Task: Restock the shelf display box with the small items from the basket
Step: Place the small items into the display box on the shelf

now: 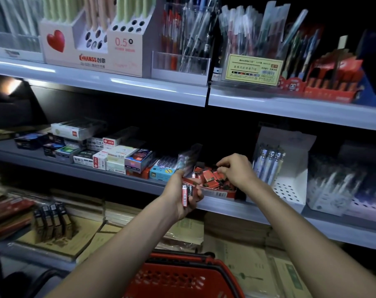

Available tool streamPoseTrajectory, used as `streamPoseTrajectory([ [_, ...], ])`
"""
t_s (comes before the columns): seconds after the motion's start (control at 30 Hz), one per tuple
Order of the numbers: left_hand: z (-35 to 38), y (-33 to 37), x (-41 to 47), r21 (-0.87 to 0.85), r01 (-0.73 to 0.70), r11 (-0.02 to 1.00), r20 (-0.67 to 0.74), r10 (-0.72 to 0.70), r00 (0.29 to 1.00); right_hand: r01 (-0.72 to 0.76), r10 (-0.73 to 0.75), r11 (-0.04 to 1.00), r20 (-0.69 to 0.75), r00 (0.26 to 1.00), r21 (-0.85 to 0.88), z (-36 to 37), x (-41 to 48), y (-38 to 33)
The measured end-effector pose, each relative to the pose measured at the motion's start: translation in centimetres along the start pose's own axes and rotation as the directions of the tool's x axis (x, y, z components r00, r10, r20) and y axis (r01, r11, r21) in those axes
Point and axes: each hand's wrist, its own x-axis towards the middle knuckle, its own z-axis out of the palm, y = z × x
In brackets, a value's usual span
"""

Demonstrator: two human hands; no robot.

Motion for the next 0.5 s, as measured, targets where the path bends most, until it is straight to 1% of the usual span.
streamPoseTrajectory([
  [0.07,0.3,-0.1,-0.3,-0.008,-0.002,1.0,0.006,0.002,1.0,-0.001,0.001,0.999,-0.015,1.0,-0.047,-0.1,0.1,0.2],
  [0.13,0.6,-0.1,-0.6,-0.014,0.003,1.0,0.02,-0.003,1.0,-0.001,-0.003,0.989,-0.03,1.0,-0.148,-0.6,-0.3,0.0],
  [0.2,0.8,-0.2,-0.7,-0.024,0.001,1.0,0.04,0.0,0.999,0.024,-0.042,0.977,-0.083,0.996,-0.213,-0.9,-0.6,-0.4],
  [0.23,0.9,-0.2,-0.7,-0.03,0.0,1.0,0.049,0.002,0.999,0.033,-0.059,0.98,-0.132,0.99,-0.195,-1.1,-0.9,-0.7],
  [0.27,1.0,-0.2,-0.7,-0.033,-0.001,0.999,0.057,0.003,0.998,0.03,-0.052,0.992,-0.182,0.982,-0.122,-1.4,-1.3,-1.4],
  [0.3,1.0,-0.1,-0.7,-0.039,-0.002,0.999,0.069,0.004,0.998,0.016,-0.015,1.0,-0.205,0.979,0.004,-1.7,-1.9,-2.4],
  [0.33,1.1,-0.1,-0.6,-0.04,-0.007,0.999,0.075,0.01,0.997,-0.007,0.034,0.988,-0.169,0.985,0.157,-2.1,-2.5,-3.5],
  [0.37,1.2,-0.1,-0.6,-0.036,-0.017,0.999,0.078,0.019,0.997,-0.037,0.062,0.948,-0.067,0.996,0.316,-2.5,-3.1,-4.6],
  [0.4,1.3,0.0,-0.7,-0.023,-0.031,0.999,0.075,0.032,0.997,-0.078,0.05,0.893,0.073,0.996,0.444,-3.0,-3.5,-5.5],
  [0.43,1.5,0.0,-0.7,-0.008,-0.046,0.999,0.071,0.047,0.996,-0.122,0.01,0.841,0.212,0.977,0.527,-3.2,-4.0,-6.1],
  [0.47,1.6,0.0,-0.8,0.011,-0.064,0.998,0.061,0.063,0.996,-0.161,-0.04,0.802,0.32,0.947,0.576,-3.3,-4.3,-6.4],
  [0.5,1.8,0.1,-0.9,0.034,-0.081,0.996,0.051,0.079,0.996,-0.185,-0.074,0.787,0.388,0.919,0.588,-3.2,-4.5,-6.5],
])
